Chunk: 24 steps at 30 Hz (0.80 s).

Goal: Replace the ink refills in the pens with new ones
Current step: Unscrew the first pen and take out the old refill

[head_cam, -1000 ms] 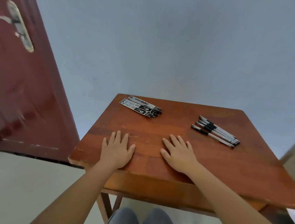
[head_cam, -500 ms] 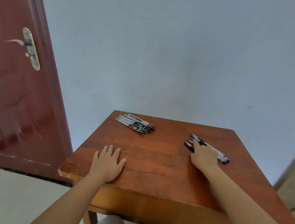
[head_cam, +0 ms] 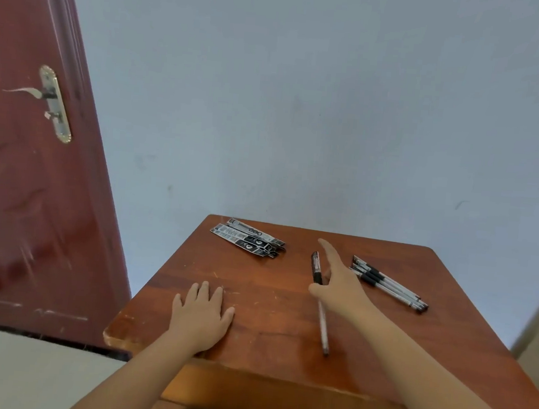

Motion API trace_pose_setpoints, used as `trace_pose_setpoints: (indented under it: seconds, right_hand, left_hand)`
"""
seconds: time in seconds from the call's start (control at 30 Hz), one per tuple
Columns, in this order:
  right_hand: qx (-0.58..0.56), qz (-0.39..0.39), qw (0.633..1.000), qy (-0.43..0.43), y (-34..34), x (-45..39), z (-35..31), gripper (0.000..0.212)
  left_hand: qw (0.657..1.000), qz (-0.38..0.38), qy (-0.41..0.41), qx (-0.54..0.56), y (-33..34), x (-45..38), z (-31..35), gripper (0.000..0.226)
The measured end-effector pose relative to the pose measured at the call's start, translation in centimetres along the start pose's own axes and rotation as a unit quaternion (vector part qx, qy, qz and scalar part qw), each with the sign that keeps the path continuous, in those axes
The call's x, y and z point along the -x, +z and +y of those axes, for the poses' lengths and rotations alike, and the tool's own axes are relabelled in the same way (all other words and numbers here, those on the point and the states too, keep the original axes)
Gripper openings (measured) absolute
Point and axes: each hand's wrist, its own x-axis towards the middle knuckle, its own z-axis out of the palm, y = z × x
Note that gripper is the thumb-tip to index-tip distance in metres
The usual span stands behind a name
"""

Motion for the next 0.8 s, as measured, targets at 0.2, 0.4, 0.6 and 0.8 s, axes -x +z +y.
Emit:
trace_pose_setpoints:
  seconds: [0.2,0.4,0.6,0.8]
  right_hand:
    - [-0.122,0.047,0.991,0.012,0.0,-1.7,0.2,0.056]
    - [-0.174,0.079,0.981,0.018,1.2,-4.4,2.2,0.030]
    - [-0.184,0.064,0.981,-0.012,2.4,-7.1,3.8,0.013]
    - [-0.103,0.076,0.992,-0.022,1.5,-7.9,5.6,0.017]
  left_hand:
    - [0.992,0.083,0.079,0.055,-1.4,-1.9,2.1,0.050]
    - [0.951,0.092,0.156,0.249,-1.7,-4.3,4.8,0.040]
    - [0.951,0.154,0.198,0.179,-1.9,-7.6,6.7,0.028]
    - [0.934,0.213,0.220,0.187,-0.9,-10.6,8.0,0.024]
